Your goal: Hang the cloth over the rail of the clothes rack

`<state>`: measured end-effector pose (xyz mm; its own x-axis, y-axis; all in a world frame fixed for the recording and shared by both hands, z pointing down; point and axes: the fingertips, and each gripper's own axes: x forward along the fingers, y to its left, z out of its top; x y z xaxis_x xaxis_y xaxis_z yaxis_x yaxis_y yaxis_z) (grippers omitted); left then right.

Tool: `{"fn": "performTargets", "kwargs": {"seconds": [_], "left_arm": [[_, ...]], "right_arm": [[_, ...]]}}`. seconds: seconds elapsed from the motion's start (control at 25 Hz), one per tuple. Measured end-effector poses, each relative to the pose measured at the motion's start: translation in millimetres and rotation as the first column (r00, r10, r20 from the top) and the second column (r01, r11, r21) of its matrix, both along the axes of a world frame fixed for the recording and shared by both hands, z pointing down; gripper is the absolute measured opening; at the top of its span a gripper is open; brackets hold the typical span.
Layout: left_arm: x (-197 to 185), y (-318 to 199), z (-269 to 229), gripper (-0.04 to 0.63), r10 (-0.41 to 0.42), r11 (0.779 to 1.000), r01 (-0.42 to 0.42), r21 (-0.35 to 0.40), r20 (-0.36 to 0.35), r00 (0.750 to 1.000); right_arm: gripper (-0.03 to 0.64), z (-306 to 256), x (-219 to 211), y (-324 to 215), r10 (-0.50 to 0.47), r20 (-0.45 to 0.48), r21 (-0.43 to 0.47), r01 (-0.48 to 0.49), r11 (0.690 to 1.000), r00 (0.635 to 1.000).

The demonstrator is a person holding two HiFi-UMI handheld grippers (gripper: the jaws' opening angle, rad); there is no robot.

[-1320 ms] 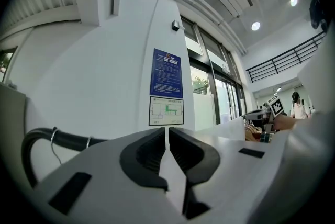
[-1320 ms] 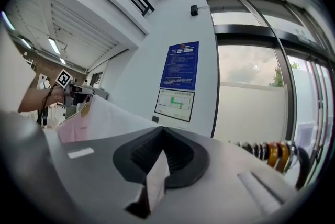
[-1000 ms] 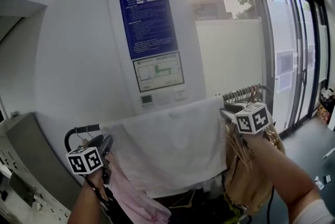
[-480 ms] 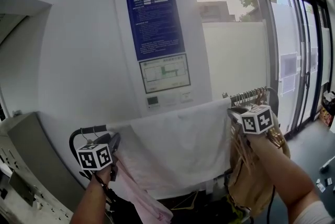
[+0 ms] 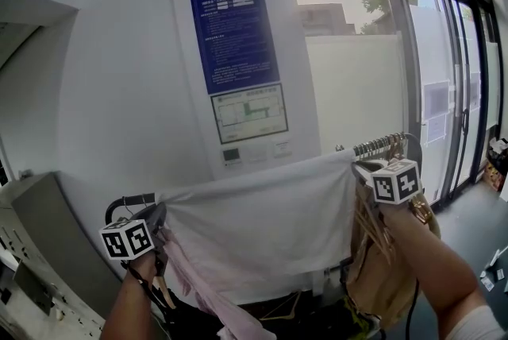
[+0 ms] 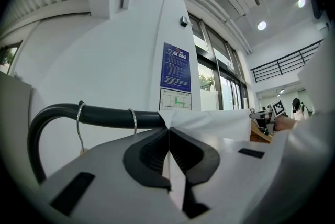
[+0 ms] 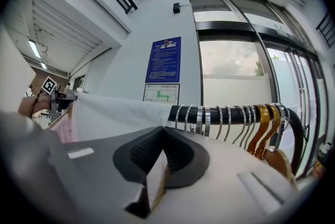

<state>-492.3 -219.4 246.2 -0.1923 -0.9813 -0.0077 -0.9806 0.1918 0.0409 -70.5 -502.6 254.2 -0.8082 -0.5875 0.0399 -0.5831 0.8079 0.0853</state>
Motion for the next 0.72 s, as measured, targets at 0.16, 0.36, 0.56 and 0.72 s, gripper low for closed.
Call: {"fn": "performTargets", "kwargs": {"seconds": [0.16,0.36,0.56,0.72], "left_arm": [[0,9,-20,0.009,0.015,1.000,-0.015,0.027,0.007,1.000],[2,9,-35,0.009,0.028,0.999,-0.028,0.033,-0.004,1.000],[4,4,-18,0.009,0.084,0.996,-0.080,0.044,-0.095,0.992],[6,6,-21,0.078,0.092,0.993,-0.087,0.079,-0.062,0.994]], "right_arm": [[0.005,-3,2,7,-0.004,0.017,-0.007,0.004,1.000,1.000],[0.005,-21,1,5,0.003,0.056,-0.003,-0.003,1.000,0.998],[0.006,-14,-2,3,-0.009,0.059,-0.042,0.012,0.999,0.998],[0.055,-10,2,7,-0.001,0.053,-0.025,0.002,1.000,0.999]]}}
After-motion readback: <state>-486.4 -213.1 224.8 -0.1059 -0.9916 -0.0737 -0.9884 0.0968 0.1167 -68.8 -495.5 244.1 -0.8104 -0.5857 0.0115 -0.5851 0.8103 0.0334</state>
